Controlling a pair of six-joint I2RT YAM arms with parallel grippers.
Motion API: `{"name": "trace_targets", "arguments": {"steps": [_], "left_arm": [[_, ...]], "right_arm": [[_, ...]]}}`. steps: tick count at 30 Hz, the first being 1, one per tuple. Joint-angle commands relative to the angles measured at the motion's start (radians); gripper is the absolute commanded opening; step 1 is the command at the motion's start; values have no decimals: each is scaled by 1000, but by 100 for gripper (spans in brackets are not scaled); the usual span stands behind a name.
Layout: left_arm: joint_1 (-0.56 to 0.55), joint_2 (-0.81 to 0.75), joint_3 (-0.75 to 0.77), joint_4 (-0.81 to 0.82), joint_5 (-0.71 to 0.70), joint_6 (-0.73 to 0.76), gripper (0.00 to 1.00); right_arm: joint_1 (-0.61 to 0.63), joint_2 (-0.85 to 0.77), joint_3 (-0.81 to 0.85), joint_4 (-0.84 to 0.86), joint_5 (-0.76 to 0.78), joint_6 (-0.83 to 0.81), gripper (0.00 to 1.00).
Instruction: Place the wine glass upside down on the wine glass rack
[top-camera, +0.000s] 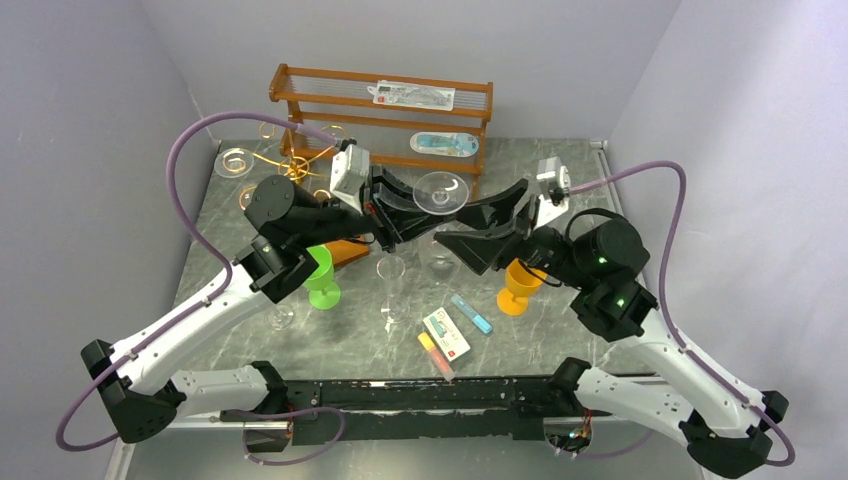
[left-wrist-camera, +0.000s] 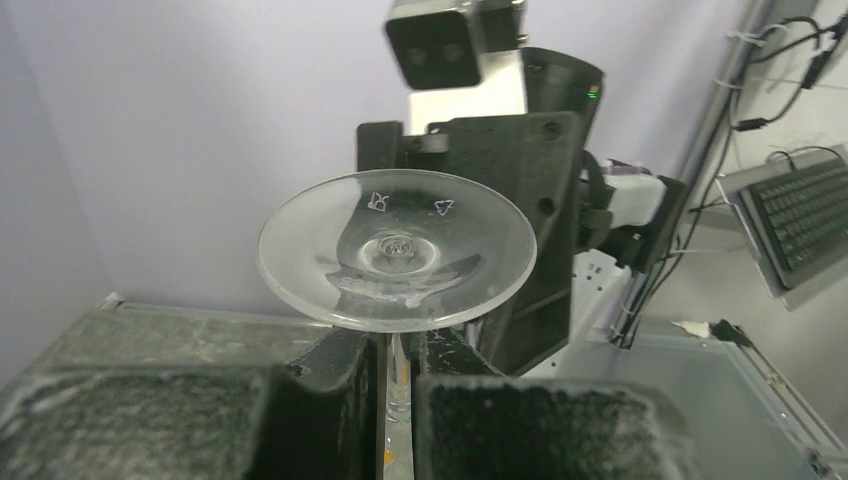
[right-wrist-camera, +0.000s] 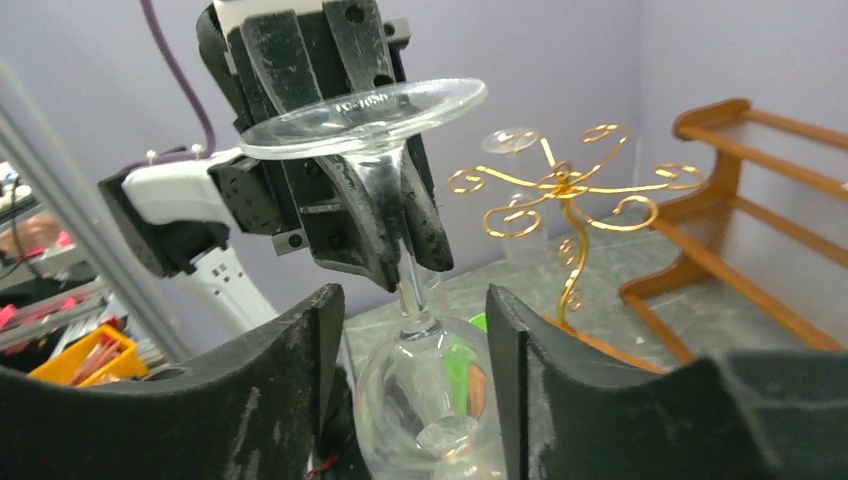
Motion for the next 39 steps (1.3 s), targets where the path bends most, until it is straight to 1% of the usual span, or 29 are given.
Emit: {"name": "trace_targets", "arguments": {"steps": [1, 4, 11, 14, 16, 19, 20, 23, 25, 28, 32, 36, 39], "left_arm": [[1, -21, -12, 144, 118, -46, 5], [1, -21, -17, 169, 134, -66, 5], [1, -15, -54, 281, 192, -139, 5], [1, -9, -57, 299, 216, -145, 5], [0, -6, -63, 309, 216, -150, 5], [0, -3, -68, 326, 220, -164, 5], [1, -4, -70, 328, 217, -170, 5], [0, -12, -84, 327, 207, -168, 5], [1, -24, -98, 323, 205, -153, 10], [0, -35, -110, 299, 168, -132, 12], [0, -28, -97, 242, 134, -112, 19], [1, -31, -104, 224, 124, -92, 34], [1, -50, -114, 194, 83, -62, 45]], "right_arm": [[3, 31, 17, -29, -113, 1, 53], [3, 35, 13, -25, -121, 3, 46], [3, 41, -18, 24, -105, 11, 42], [3, 47, -30, 45, -90, 12, 38], [3, 57, -36, 55, -89, 12, 32], [3, 64, -49, 74, -71, 5, 2], [3, 62, -57, 82, -60, 6, 0], [3, 46, -87, 117, -28, 11, 0], [3, 28, -108, 145, 10, 18, 0], [3, 2, -151, 198, 47, 32, 0], [3, -12, -179, 235, 53, 44, 0], [3, -21, -192, 248, 65, 49, 0], [3, -30, -198, 249, 90, 49, 0]]}}
